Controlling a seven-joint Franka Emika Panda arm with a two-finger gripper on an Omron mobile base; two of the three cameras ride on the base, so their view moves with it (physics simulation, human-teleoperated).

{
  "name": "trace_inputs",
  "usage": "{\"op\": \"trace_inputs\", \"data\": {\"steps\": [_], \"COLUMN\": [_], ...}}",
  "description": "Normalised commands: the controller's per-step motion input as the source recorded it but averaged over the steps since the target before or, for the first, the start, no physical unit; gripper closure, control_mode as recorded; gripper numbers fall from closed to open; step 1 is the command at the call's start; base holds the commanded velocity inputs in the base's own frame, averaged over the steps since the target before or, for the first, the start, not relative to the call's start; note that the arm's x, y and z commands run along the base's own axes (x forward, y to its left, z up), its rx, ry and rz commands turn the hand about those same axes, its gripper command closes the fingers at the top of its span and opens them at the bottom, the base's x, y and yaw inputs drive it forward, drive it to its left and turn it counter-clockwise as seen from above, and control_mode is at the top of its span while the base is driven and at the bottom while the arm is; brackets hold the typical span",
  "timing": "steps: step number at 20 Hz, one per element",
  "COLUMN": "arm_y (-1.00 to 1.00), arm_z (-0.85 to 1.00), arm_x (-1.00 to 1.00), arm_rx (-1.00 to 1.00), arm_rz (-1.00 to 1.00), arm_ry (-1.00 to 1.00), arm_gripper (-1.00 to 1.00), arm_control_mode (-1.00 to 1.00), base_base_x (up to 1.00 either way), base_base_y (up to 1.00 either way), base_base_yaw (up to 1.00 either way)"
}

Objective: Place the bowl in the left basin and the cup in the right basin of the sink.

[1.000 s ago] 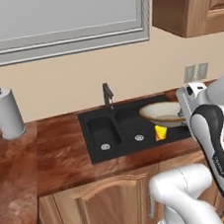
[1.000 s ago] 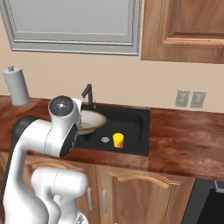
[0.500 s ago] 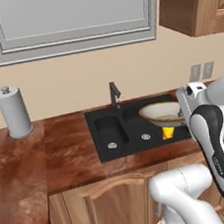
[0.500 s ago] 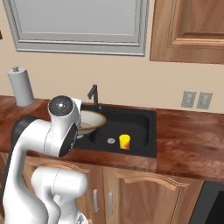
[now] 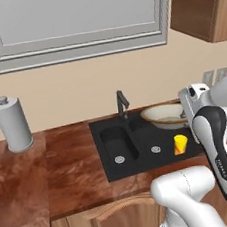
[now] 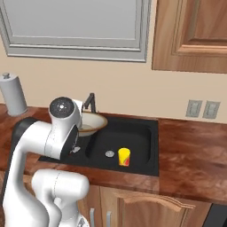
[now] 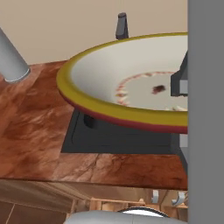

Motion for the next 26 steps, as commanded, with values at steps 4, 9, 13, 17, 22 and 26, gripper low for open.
{"op": "trace_inputs", "data": {"steps": [4,9,13,17,22,26], "arm_y": [0.00,0.00,0.00,0.14,0.49,0.66], "arm_z": [0.00,0.00,0.00,0.00,-0.01,-0.10], "arm_x": [0.00,0.00,0.00,0.08,0.01,0.06], "arm_rx": [0.00,0.00,0.00,0.00,0.00,0.00], "arm_rz": [0.00,0.00,0.00,0.00,0.00,0.03], "arm_ry": [0.00,0.00,0.00,0.00,0.00,0.00], "arm_gripper": [1.00,1.00,1.00,1.00,1.00,1.00], "arm_control_mode": [1.00,1.00,1.00,-1.00,-1.00,-1.00], "base_base_x": [0.38,0.19,0.18,0.04,0.00,0.00], "base_base_y": [0.11,0.14,0.16,0.06,0.00,0.00], "base_base_yaw": [0.00,0.00,0.00,0.00,0.00,0.00]}}
